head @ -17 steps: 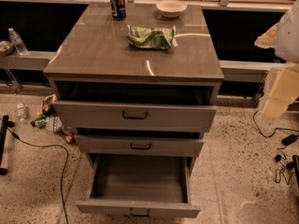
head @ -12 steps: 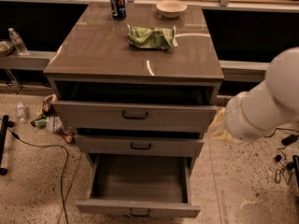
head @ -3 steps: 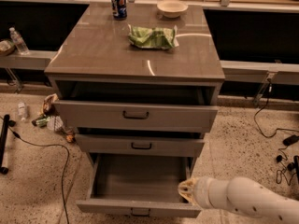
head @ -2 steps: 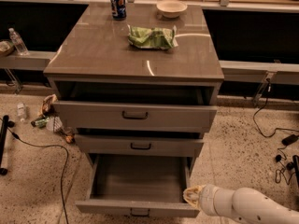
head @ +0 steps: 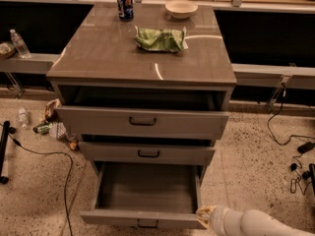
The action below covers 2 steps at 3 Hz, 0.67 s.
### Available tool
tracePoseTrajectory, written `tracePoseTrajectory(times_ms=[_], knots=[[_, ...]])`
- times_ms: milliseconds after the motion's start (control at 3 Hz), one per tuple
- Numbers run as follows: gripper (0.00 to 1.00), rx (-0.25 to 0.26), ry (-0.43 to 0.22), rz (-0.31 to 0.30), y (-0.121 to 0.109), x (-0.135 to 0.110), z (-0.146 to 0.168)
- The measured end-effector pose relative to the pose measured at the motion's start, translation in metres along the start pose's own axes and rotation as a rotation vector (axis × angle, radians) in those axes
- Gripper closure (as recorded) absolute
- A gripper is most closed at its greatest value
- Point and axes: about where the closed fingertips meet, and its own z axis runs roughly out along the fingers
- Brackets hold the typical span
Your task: Close bottom drawer
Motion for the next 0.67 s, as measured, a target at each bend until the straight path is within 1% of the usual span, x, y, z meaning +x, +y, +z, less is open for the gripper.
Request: tracePoseTrajectory(times_ms=[333, 667], knots=[[1.00, -0.008, -0.010, 0.016, 0.007, 0.004, 0.007], [1.00, -0.009, -0.036, 0.061, 0.015, 0.016, 0.020]])
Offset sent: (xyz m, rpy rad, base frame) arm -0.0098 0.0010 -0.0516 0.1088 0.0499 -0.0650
